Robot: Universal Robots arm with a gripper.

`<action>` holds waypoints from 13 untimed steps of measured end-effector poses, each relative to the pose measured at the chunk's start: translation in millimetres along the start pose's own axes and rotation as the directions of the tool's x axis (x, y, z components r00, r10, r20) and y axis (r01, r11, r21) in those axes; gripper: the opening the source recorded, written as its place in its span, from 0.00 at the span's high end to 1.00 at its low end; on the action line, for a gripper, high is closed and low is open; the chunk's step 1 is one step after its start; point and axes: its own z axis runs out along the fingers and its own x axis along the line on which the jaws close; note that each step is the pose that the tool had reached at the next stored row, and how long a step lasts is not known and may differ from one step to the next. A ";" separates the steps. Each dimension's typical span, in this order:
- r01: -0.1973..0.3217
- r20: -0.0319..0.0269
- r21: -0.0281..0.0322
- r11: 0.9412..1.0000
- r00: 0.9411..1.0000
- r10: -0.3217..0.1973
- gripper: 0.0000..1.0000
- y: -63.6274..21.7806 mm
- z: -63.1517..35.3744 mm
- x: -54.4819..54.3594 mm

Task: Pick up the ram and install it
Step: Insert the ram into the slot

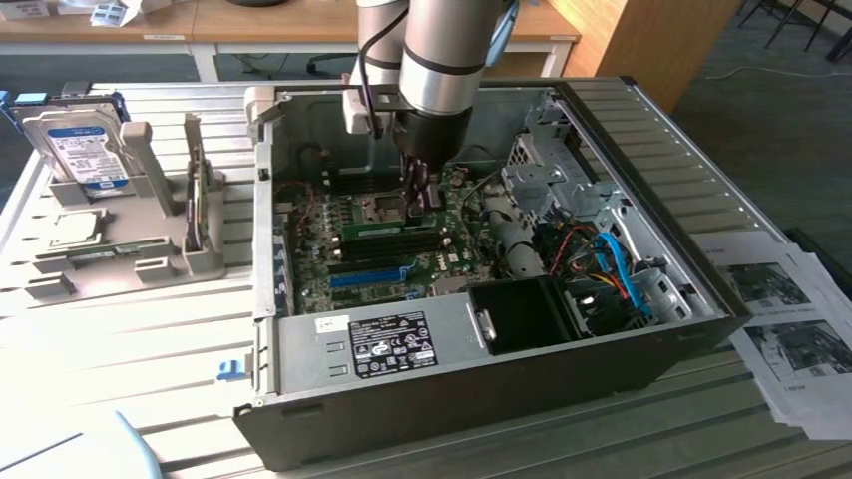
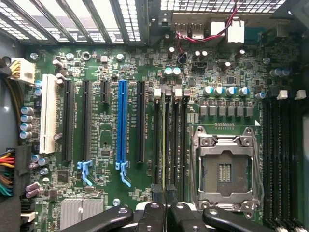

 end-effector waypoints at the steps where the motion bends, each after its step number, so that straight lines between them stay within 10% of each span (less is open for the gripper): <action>1: 0.000 0.000 0.000 1.000 1.000 0.000 0.89 0.0 0.0 0.0; 13: 0.000 0.000 0.000 1.000 1.000 0.000 0.89 -0.2 2.8 2.4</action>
